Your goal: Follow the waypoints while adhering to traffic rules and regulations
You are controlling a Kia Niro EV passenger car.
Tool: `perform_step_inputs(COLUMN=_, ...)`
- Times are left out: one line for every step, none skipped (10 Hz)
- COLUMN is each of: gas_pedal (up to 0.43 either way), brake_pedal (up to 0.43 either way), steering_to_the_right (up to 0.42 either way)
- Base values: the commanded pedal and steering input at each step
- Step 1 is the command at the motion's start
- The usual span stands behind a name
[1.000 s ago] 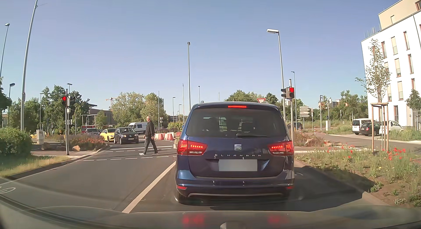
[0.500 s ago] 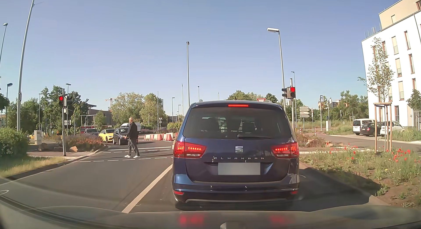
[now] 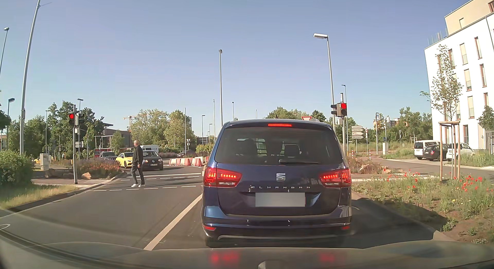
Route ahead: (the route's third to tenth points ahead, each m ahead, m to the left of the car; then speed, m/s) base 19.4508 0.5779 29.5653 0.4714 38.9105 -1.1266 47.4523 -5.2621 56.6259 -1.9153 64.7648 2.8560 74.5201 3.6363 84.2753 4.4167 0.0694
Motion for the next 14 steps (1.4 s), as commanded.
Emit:
perform_step_inputs(gas_pedal=0.0, brake_pedal=0.341, steering_to_the_right=0.012)
perform_step_inputs(gas_pedal=0.0, brake_pedal=0.396, steering_to_the_right=0.012)
perform_step_inputs(gas_pedal=0.0, brake_pedal=0.396, steering_to_the_right=0.012)
perform_step_inputs(gas_pedal=0.0, brake_pedal=0.378, steering_to_the_right=0.012)
perform_step_inputs(gas_pedal=0.0, brake_pedal=0.341, steering_to_the_right=0.012)
perform_step_inputs(gas_pedal=0.0, brake_pedal=0.341, steering_to_the_right=0.012)
perform_step_inputs(gas_pedal=0.0, brake_pedal=0.341, steering_to_the_right=0.012)
perform_step_inputs(gas_pedal=0.0, brake_pedal=0.341, steering_to_the_right=0.012)
perform_step_inputs(gas_pedal=0.0, brake_pedal=0.341, steering_to_the_right=0.012)
perform_step_inputs(gas_pedal=0.0, brake_pedal=0.341, steering_to_the_right=0.012)
perform_step_inputs(gas_pedal=0.0, brake_pedal=0.341, steering_to_the_right=0.012)
perform_step_inputs(gas_pedal=0.0, brake_pedal=0.341, steering_to_the_right=0.012)
perform_step_inputs(gas_pedal=0.0, brake_pedal=0.341, steering_to_the_right=0.012)
perform_step_inputs(gas_pedal=0.0, brake_pedal=0.341, steering_to_the_right=0.012)
